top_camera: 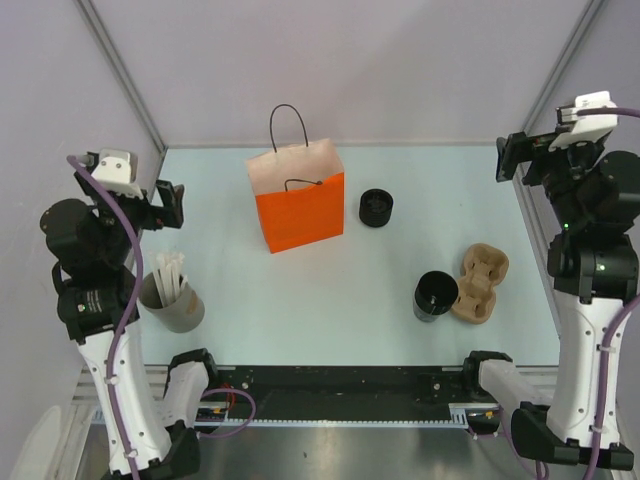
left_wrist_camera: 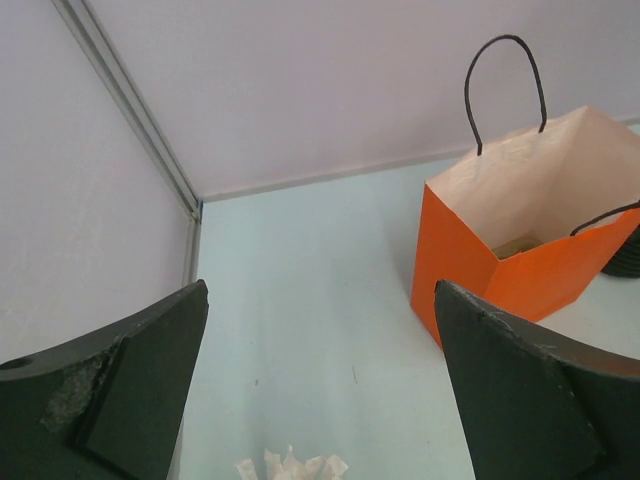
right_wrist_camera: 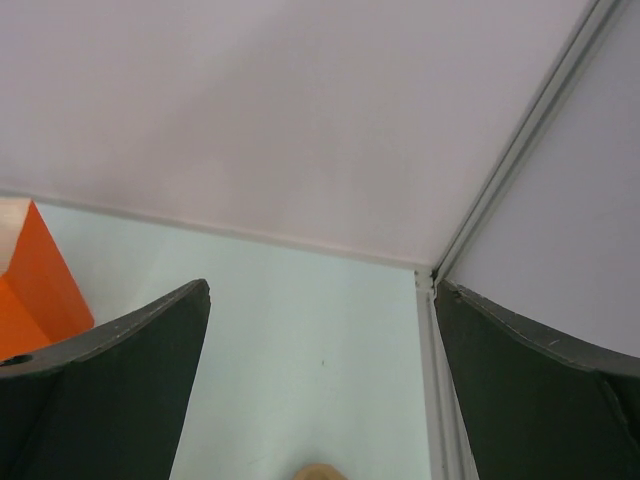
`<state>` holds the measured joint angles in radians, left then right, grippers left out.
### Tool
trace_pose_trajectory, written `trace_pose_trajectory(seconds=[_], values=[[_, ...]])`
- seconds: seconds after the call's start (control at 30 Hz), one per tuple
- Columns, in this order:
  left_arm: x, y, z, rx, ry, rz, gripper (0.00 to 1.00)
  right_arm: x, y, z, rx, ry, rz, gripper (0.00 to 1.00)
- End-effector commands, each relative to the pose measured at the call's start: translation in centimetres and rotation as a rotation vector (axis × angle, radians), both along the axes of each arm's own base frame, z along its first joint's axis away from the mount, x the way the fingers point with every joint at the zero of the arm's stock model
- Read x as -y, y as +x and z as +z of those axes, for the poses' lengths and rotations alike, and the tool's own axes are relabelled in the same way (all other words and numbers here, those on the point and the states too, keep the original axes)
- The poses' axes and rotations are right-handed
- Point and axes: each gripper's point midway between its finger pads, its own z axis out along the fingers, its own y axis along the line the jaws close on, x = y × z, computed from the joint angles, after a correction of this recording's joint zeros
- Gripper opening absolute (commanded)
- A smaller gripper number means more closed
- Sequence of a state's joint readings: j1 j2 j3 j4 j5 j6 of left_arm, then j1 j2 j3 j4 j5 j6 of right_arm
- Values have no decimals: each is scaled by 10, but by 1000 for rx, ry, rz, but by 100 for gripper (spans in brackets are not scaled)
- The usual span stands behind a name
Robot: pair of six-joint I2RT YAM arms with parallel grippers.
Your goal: Pack the takeout coffee
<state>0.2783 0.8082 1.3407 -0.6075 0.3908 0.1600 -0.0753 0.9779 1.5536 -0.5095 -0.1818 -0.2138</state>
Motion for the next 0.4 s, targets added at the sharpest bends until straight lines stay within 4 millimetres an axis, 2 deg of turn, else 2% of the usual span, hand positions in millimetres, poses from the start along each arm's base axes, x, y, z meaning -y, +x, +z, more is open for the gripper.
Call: trace_pose_trajectory(seconds=[0.0, 0.13, 0.37], values=[[-12, -5, 23, 62, 24, 75, 100, -1, -19, 20, 24, -1, -4, 100], [-21, -6, 29, 79, 13, 130, 100, -8, -21, 16, 11, 0, 36, 100], [-25, -7, 35, 92, -3, 158, 100, -9, -20, 14, 9, 5, 46, 100]])
